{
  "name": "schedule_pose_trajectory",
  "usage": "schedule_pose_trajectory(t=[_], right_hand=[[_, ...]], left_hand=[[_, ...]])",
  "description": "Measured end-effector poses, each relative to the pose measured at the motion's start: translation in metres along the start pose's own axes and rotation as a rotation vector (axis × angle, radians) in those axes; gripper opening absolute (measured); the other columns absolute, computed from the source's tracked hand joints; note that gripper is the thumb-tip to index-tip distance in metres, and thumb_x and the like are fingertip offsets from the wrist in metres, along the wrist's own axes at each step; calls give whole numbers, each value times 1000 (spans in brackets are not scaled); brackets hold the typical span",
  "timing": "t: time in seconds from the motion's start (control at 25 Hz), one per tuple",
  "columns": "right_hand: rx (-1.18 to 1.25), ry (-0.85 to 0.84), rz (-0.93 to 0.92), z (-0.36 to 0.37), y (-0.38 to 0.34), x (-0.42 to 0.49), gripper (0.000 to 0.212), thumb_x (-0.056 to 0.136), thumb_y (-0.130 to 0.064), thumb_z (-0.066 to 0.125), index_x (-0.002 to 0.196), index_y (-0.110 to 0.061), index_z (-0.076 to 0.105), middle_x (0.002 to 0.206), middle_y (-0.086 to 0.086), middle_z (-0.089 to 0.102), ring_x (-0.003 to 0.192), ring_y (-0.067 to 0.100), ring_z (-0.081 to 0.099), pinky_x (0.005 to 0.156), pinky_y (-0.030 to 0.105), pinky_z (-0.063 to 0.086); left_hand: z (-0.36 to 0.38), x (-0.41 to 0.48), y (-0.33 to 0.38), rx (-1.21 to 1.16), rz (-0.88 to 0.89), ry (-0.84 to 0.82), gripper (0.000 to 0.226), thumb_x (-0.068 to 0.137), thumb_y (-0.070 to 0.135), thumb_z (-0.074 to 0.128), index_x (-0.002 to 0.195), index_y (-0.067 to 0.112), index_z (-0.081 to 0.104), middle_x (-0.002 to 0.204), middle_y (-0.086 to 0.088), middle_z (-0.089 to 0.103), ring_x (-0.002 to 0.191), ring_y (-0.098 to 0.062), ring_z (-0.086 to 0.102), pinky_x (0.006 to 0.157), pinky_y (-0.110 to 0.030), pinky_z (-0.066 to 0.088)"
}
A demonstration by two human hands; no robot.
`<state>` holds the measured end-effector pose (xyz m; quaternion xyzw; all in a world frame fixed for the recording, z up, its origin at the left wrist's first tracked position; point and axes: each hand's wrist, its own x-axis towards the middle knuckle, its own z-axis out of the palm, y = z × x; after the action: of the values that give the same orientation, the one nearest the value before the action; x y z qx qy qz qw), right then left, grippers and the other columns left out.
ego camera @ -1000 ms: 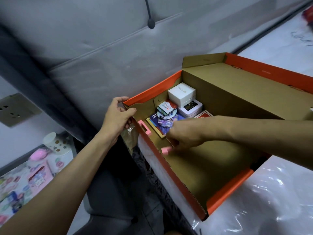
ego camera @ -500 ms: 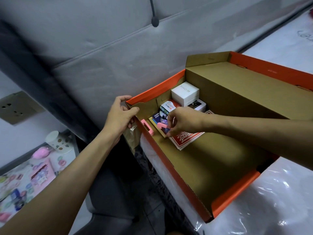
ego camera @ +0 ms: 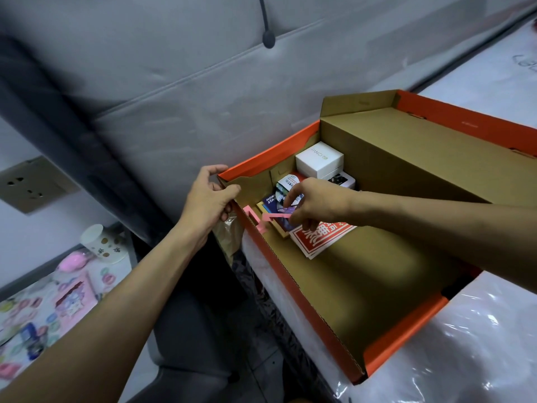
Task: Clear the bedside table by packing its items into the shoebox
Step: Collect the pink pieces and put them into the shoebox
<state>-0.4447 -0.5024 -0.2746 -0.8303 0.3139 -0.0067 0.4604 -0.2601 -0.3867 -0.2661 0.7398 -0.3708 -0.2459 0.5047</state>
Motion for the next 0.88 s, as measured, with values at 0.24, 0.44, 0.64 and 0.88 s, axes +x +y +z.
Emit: schedule_pose_trajectory(t=[0.24, 0.44, 0.64, 0.88], right_hand=[[-168, 57, -84, -3, -1, 3, 35, 78, -29, 77, 109, -16, 66, 96, -1, 67, 63, 8, 65, 50, 12, 48], [-452, 125, -246, 14, 3, 14, 52, 71, -38, 82, 114, -14, 63, 96, -4, 60, 78, 10, 58, 54, 10, 39], [-681, 156, -311, 37, 4, 34, 32, 81, -27, 72, 105, -7, 66, 91, 9, 67, 82, 27, 65, 66, 33, 55], [-770, 118, -346, 51, 7, 45, 16, 83, -19, 70, 90, -7, 62, 82, 11, 60, 71, 26, 58, 62, 30, 46]], left_hand=[[0, 1, -1, -10, 3, 1, 41, 88, 8, 66, 125, 19, 52, 70, -7, 51, 50, -10, 49, 41, -24, 40], [0, 1, -2, -8, 6, 3, 41, 88, 8, 67, 124, 20, 52, 67, -4, 51, 48, -9, 49, 41, -23, 40], [1, 3, -3, -10, 17, 9, 41, 88, 6, 66, 124, 18, 52, 64, -3, 49, 46, -10, 47, 38, -22, 38], [0, 4, -6, -18, 25, 6, 40, 88, 7, 67, 124, 18, 52, 63, -2, 48, 45, -9, 46, 37, -22, 37]])
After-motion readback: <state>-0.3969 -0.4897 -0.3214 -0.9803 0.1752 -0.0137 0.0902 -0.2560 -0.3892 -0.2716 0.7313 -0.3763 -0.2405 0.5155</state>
